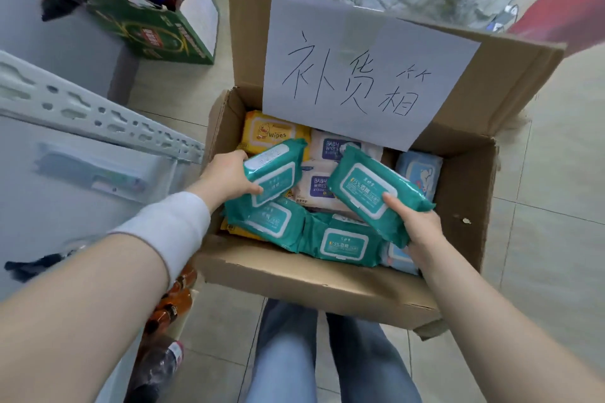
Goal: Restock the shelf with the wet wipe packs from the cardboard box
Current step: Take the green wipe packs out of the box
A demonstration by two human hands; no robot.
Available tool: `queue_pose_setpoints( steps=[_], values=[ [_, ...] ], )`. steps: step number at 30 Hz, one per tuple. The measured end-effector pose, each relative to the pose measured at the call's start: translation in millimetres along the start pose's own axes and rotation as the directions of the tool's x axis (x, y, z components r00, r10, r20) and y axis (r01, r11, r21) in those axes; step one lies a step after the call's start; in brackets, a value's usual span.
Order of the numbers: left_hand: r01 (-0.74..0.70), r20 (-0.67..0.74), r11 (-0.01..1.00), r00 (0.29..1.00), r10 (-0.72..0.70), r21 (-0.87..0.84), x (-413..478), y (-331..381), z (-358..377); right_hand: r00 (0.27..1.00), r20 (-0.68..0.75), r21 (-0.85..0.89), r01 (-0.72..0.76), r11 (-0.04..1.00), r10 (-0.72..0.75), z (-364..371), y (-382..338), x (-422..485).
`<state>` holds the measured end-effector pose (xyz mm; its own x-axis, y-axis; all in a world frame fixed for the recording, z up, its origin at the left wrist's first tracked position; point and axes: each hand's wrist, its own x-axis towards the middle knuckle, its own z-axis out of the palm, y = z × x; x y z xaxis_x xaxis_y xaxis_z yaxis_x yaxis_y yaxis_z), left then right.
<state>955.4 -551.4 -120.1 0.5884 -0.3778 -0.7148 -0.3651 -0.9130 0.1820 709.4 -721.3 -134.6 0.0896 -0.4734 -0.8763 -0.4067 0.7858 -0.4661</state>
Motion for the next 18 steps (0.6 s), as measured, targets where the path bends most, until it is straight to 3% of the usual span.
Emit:
queue_pose_setpoints(
  steps=[4, 9, 14, 18],
  values=[
    [0.001, -0.233, 0.968, 0.971, -0.061, -0.252, -87.6, 0.2, -3.6, 0.991, 0.033, -0.1, 0.134, 0.986, -0.131, -41.4, -0.1, -47.7],
    [-0.088, -0.554, 0.884, 0.806, -0.208, -0.46, -244.7, 10.8, -25.0, 0.952, 0.285, -0.119, 0.154, 0.981, -0.115, -83.9, -12.4, -134.6],
    [-0.243, -0.699, 0.742, 0.597, -0.393, -0.625, -386.2, -2.3, -52.2, 0.814, 0.56, -0.018, 0.198, 0.98, -0.154, -83.9, -34.5, -227.6],
    [-0.404, -0.699, 0.572, 0.466, -0.543, -0.714, -474.1, -34.1, -84.2, 0.662, 0.737, 0.013, 0.188, 0.982, -0.137, -56.1, -43.5, -300.1]
  ],
)
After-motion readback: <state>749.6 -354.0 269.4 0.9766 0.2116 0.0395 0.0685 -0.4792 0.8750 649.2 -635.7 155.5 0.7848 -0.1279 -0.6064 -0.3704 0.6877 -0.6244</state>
